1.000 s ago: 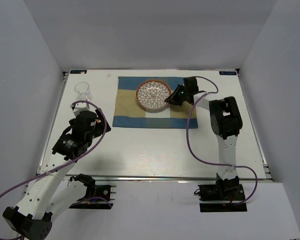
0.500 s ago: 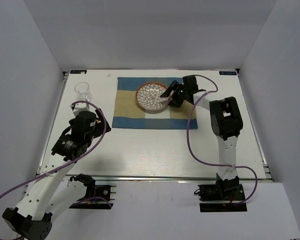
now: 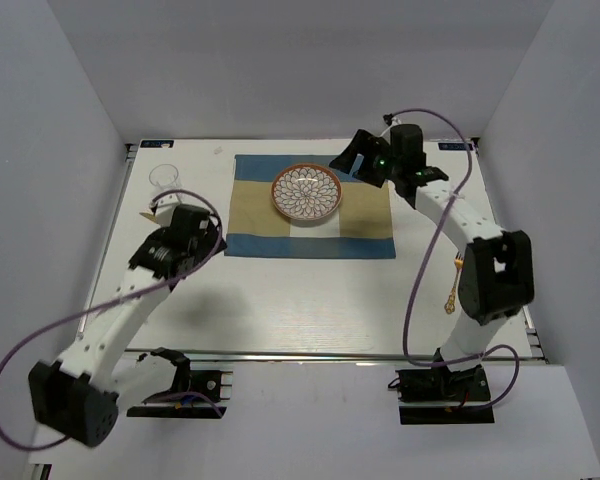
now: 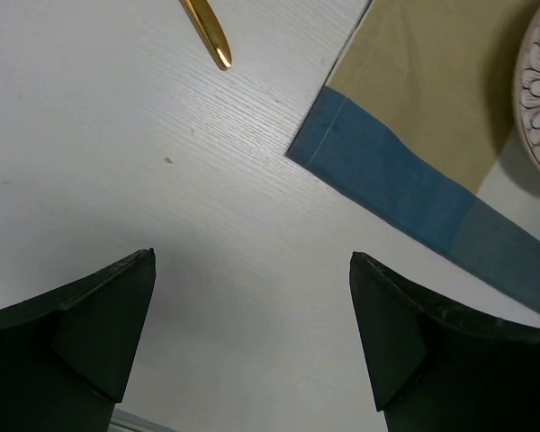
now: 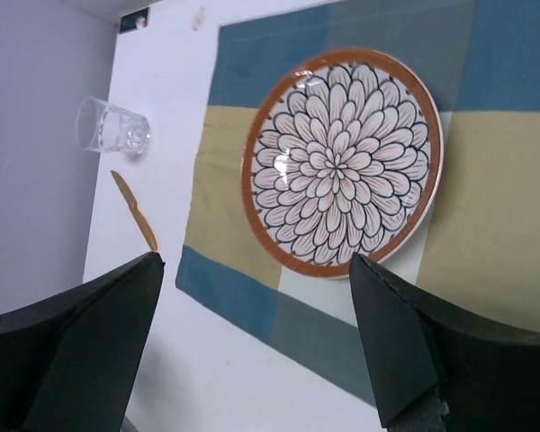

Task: Set the dinner table for one person

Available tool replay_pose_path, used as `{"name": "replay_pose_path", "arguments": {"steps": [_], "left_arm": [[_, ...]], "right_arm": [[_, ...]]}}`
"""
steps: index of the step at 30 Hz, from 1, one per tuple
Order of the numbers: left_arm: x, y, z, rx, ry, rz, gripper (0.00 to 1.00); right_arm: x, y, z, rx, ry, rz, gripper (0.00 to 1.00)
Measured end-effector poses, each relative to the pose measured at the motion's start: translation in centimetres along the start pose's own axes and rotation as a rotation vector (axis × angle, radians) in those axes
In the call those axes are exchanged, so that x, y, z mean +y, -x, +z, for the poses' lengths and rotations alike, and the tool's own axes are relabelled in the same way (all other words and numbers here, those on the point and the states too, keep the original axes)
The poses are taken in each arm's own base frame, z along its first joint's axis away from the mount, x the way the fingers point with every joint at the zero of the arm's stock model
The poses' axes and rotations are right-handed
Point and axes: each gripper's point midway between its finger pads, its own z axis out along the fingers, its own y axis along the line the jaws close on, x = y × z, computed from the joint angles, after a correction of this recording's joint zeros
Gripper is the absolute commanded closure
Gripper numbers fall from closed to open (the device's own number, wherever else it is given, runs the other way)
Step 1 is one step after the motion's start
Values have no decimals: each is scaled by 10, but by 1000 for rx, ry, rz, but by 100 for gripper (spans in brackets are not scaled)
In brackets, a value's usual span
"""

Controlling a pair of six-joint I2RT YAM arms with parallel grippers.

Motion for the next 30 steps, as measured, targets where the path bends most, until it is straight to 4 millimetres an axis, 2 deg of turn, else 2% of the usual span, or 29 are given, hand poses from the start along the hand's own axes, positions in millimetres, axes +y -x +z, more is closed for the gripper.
{"name": "replay_pose_path", "arguments": {"steps": [4,6,8,12,14,16,18,22,26,30], "left_arm": [[-17,-2,42,102,98,-70,2],[-24,5,63,128,144,-123,2],[-25,22,79,120,176,-192,2],[-23,79,104,77,223,-333,2],[-24,114,120,43,237,-398,2],[-22,140,139,21,252,-452,2],[-16,153,154,14,267,-489,4],[3,168,176,20,317,-536,5],[10,195,201,-19,321,-558,7],[24,199,218,-25,338,-555,10]], "right_arm": [[17,7,-48,-92,-13,-97,11],[14,-4,-63,-101,-27,-124,11],[6,-23,-72,-74,-46,-141,11],[-2,-56,-71,0,-50,-171,11],[-4,-75,-72,43,-38,-177,11],[-4,-89,-74,79,-17,-178,11],[0,-97,-74,99,12,-180,11],[15,-101,-74,109,78,-195,11],[28,-106,-73,114,148,-214,11],[32,-118,-72,144,175,-218,11]]}}
